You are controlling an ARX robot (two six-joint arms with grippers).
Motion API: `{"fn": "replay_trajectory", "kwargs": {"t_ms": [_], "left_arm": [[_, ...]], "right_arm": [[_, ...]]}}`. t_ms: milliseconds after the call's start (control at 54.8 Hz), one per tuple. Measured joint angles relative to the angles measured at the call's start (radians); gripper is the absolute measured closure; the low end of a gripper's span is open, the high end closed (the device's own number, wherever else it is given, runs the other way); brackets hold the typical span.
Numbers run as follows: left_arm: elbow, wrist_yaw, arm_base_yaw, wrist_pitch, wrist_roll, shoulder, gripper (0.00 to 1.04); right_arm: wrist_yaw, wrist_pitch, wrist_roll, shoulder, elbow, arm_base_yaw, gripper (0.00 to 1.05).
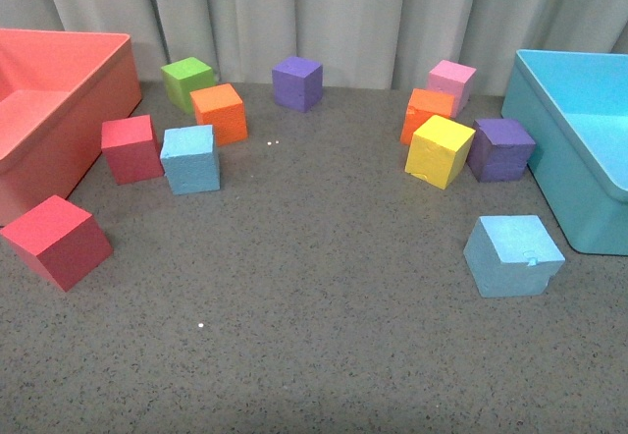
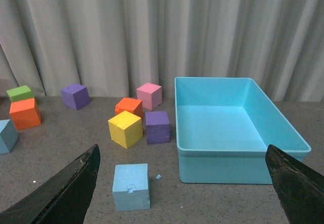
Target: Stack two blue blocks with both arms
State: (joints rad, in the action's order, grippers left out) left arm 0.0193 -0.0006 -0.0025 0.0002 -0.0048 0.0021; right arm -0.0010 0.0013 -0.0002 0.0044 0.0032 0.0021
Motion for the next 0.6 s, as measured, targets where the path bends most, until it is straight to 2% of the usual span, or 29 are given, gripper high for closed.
{"fn": "replay_trajectory", "kwargs": {"t_ms": [602], "left_arm": [[0.0, 0.0, 0.0, 0.0, 0.0, 0.0, 0.07]], "right_arm": [[0.0, 0.0, 0.0, 0.0, 0.0, 0.0, 0.09]]}}
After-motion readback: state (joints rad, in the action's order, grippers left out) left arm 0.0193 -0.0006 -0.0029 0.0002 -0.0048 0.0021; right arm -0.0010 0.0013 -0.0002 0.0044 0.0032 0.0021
